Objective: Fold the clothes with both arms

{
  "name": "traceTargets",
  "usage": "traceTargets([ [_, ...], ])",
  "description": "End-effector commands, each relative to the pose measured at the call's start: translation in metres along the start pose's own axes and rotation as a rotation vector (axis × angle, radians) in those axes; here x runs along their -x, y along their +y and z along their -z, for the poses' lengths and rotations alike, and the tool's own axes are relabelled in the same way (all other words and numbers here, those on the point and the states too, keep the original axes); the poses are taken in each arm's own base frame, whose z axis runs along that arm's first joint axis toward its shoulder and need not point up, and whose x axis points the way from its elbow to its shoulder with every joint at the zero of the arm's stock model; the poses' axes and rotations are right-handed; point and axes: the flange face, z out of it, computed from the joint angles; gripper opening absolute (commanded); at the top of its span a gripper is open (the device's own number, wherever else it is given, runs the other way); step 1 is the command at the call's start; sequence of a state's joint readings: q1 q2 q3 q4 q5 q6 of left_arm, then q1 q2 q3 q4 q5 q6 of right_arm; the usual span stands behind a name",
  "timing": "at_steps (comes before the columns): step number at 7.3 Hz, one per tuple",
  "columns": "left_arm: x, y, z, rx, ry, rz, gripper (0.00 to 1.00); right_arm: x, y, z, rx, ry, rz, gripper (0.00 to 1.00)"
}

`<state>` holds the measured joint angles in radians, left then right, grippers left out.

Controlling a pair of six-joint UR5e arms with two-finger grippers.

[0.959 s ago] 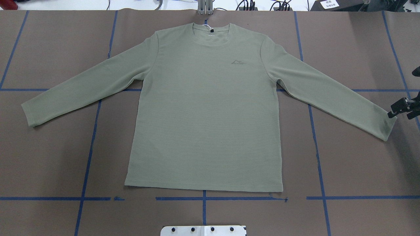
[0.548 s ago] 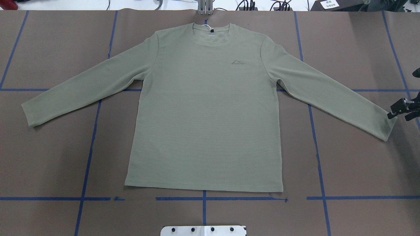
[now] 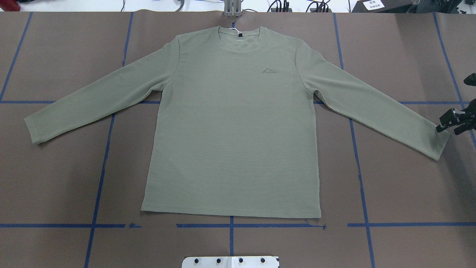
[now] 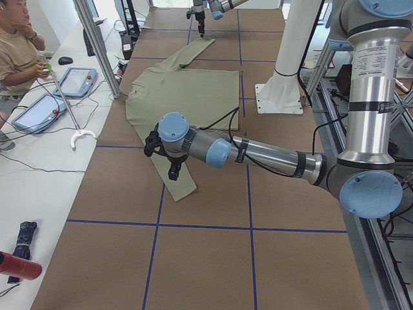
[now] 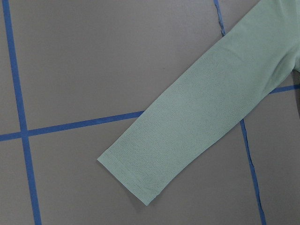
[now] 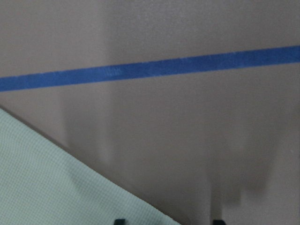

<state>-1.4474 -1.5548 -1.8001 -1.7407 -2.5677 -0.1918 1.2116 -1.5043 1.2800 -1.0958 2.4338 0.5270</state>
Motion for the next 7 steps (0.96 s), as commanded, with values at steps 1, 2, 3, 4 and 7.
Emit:
traceTargets([
  [1,-0.001,0.000,0.000,-0.001,-0.002,-0.002,0.99,-0.003,0.002,-0.001,0.003,-0.002,-0.002,0.48],
  [2,0.000,0.000,0.001,-0.002,-0.003,-0.001,0.99,-0.003,0.003,-0.001,0.004,-0.002,-0.004,0.41],
  [3,0.000,0.000,0.000,0.000,-0.003,-0.001,0.99,-0.003,0.003,-0.001,0.004,-0.002,-0.004,0.29],
  [4,0.000,0.000,0.000,-0.001,-0.003,0.000,0.99,-0.004,0.004,-0.002,0.005,-0.003,-0.006,0.11],
  [7,0.000,0.000,0.001,-0.001,0.000,0.000,0.99,0.010,0.003,0.008,0.002,-0.036,0.001,0.00],
])
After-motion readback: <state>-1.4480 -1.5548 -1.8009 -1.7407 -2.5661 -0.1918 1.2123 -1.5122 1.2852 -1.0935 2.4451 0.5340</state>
